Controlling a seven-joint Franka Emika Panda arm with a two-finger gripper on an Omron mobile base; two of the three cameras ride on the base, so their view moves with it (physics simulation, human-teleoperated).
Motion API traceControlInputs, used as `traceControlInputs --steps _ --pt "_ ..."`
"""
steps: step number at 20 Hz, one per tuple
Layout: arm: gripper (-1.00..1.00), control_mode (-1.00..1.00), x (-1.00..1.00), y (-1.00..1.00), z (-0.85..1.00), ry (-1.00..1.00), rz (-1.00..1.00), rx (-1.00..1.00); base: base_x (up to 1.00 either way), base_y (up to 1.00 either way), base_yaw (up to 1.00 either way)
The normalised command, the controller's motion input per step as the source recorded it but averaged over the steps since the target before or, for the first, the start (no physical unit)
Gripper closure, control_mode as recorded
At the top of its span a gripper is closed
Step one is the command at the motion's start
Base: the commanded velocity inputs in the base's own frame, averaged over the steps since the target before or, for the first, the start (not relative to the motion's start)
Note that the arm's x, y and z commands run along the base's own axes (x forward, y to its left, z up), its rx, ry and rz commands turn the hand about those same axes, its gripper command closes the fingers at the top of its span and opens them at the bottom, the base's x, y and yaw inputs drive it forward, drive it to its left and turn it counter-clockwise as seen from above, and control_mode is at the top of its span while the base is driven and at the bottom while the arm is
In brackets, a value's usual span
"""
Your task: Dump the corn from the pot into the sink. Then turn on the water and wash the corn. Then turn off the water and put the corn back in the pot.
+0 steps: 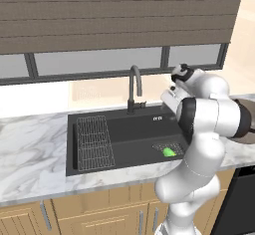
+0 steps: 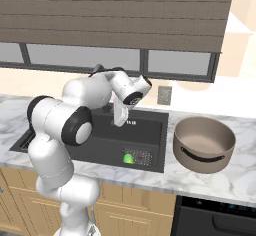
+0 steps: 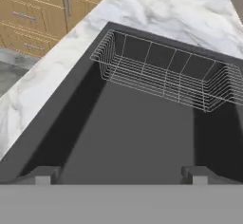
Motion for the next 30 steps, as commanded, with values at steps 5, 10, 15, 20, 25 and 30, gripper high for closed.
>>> traceControlInputs --steps 5,10,15,20,25,30 --pt "-1.0 -1.0 -0.11 0.0 -0.08 -0.01 0.37 -0.41 0.0 0.0 0.0" --pt "-1.0 -1.0 -0.47 0.0 -0.36 -0.08 0.35 -0.37 0.0 0.0 0.0" --pt "-1.0 -1.0 -0.4 -0.13 -0.61 -0.09 0.32 -0.23 0.0 0.0 0.0" --pt "-1.0 -1.0 -0.03 -0.38 -0.4 -0.06 0.34 -0.1 0.0 0.0 0.0" --pt "-1.0 -1.0 0.01 -0.45 -0.24 -0.11 0.36 0.0 0.0 0.0 0.0" --pt "-1.0 -1.0 0.02 -0.15 -0.64 0.0 0.37 0.03 0.0 0.0 0.0"
